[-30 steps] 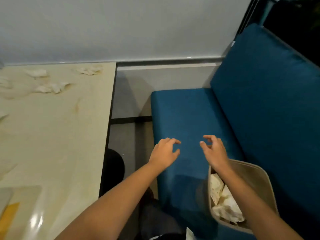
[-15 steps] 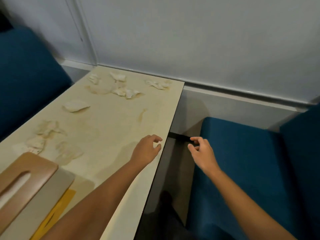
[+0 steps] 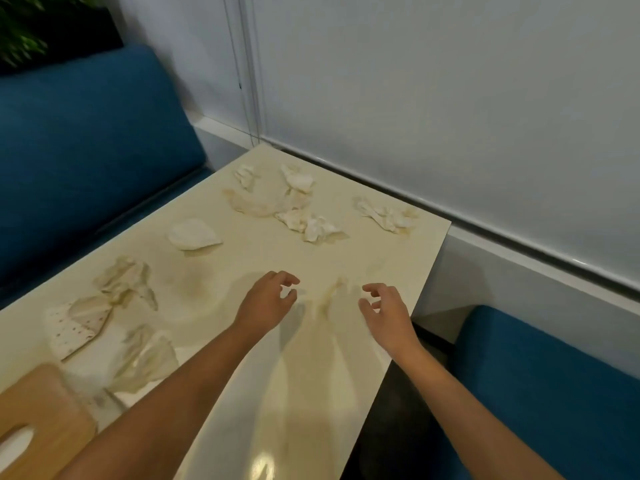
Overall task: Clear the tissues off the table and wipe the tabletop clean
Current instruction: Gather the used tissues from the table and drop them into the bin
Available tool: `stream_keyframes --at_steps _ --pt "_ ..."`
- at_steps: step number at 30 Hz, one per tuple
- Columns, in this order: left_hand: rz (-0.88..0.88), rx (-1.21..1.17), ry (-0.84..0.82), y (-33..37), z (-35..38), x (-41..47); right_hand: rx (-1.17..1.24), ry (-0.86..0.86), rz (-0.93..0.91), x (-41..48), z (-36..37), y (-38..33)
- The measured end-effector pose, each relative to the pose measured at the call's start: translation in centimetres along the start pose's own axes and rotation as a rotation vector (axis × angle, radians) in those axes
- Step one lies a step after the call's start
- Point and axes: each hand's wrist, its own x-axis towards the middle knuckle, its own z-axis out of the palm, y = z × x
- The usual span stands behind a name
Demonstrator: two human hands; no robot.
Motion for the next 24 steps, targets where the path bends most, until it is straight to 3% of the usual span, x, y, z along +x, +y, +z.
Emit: stream_keyframes --at_steps 14,20,24 --pt "-0.045 0.013 0.205 0.7 -1.4 15.3 -0.335 -0.114 -0.213 19.7 3.9 -6.2" --pt "-0.014 0.096 0.169 0.8 -0.3 18.3 -0.546 -0.193 -0.286 21.0 5.7 -4.3" --pt "-0.002 0.173 0.130 0.9 0.4 19.5 -0.527 -0.180 -0.377 21.2 5.6 -3.4"
